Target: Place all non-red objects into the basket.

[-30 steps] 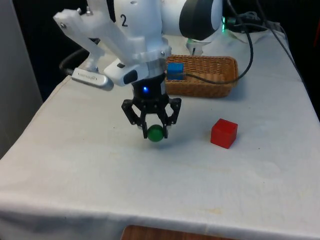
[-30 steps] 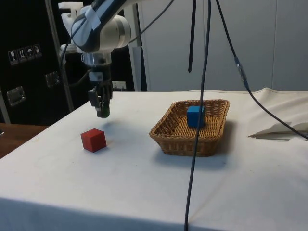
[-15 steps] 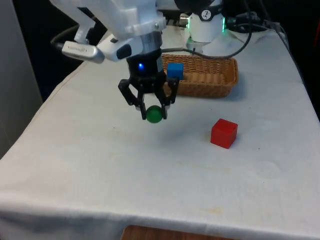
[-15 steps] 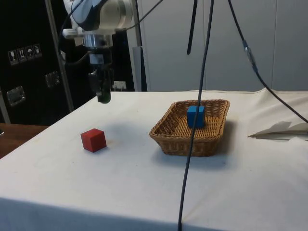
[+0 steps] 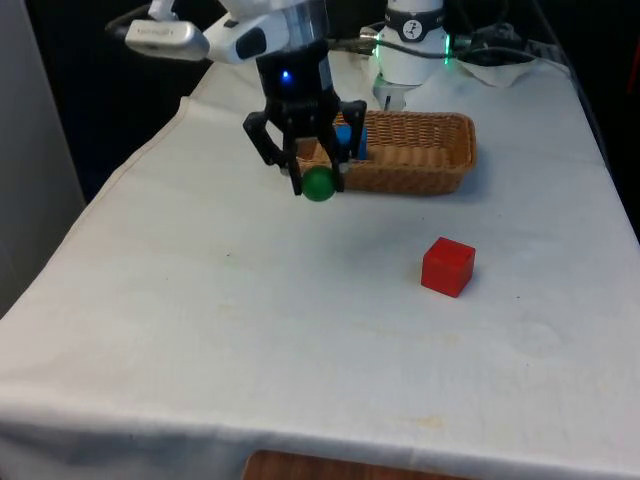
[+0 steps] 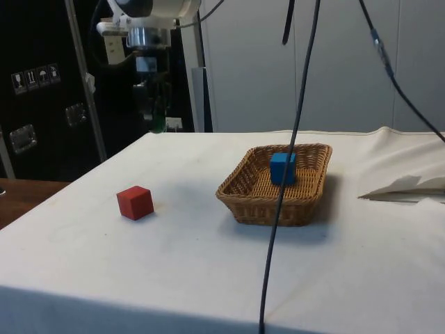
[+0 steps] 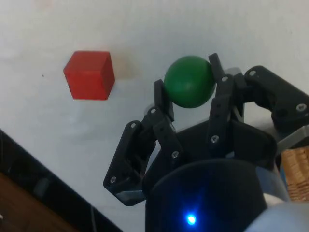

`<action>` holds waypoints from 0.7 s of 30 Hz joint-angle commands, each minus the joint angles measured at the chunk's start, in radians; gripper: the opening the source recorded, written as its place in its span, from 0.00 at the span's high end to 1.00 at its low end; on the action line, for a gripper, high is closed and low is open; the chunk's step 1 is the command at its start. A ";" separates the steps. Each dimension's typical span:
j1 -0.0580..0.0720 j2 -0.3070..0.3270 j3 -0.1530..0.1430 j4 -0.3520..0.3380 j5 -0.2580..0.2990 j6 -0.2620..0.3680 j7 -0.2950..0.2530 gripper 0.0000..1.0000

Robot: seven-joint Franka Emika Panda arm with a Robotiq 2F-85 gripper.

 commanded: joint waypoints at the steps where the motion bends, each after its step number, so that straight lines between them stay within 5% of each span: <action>1: 0.003 -0.023 0.000 -0.022 -0.004 0.001 -0.001 1.00; 10: 0.025 -0.135 -0.007 -0.134 -0.028 0.016 -0.002 1.00; 12: 0.017 -0.128 -0.001 -0.123 -0.020 0.002 -0.005 1.00; 13: 0.027 -0.153 -0.007 -0.151 -0.030 0.018 -0.002 1.00; 18: 0.035 -0.207 -0.006 -0.203 -0.041 0.024 -0.002 1.00; 20: 0.028 -0.202 -0.001 -0.195 -0.035 0.006 -0.005 1.00; 21: 0.037 -0.224 -0.005 -0.221 -0.043 0.027 -0.002 1.00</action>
